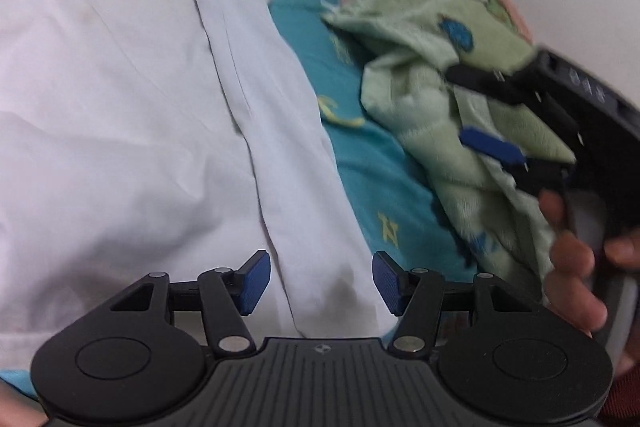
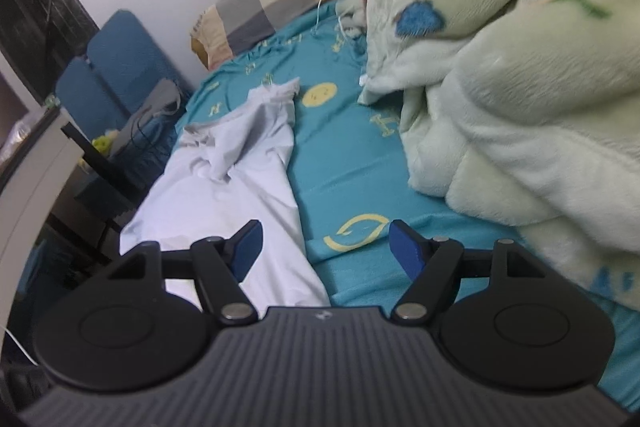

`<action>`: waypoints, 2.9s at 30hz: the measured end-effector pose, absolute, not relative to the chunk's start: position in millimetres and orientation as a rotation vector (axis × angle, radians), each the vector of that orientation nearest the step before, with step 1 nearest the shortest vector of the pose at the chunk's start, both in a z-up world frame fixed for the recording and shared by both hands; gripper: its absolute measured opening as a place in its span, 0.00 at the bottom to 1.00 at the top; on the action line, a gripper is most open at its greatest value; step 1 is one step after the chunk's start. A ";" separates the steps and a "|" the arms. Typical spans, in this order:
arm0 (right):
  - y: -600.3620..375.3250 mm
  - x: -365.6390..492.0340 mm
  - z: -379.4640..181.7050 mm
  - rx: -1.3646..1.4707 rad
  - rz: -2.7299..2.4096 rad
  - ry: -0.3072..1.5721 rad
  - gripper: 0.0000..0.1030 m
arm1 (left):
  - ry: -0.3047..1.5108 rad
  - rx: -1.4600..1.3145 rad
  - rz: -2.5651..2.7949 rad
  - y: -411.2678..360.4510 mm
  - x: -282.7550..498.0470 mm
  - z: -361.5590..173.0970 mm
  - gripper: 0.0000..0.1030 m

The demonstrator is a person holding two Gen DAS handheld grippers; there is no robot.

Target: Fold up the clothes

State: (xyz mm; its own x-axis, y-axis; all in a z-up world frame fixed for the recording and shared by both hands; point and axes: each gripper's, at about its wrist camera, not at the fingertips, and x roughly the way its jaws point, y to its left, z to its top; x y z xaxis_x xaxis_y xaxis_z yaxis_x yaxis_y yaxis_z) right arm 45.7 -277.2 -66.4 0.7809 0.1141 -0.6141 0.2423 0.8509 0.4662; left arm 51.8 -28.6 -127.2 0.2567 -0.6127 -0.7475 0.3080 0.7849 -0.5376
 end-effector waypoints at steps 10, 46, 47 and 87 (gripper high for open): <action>-264.9 61.0 -77.3 0.531 -0.055 0.713 0.70 | 1.172 -0.287 -0.668 -38.9 49.6 -140.3 0.06; -203.1 49.4 -51.7 0.328 0.124 0.571 0.70 | 0.743 -0.088 -0.372 30.2 25.1 -46.9 0.87; -201.2 48.2 -50.5 0.321 0.128 0.562 0.70 | 0.717 -0.072 -0.354 30.6 25.1 -44.1 0.92; -50.0 215.8 -40.4 0.113 0.440 0.568 0.70 | 0.574 -0.237 0.125 188.8 130.9 9.4 0.99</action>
State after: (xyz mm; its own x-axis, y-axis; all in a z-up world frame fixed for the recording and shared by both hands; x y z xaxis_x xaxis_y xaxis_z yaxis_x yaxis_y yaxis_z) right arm 215.8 -50.0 -40.4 0.7530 0.4327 -0.4958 -0.3712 0.9014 0.2228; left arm 130.9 188.8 9.4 0.8329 0.0509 -0.5511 -0.1825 0.9653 -0.1866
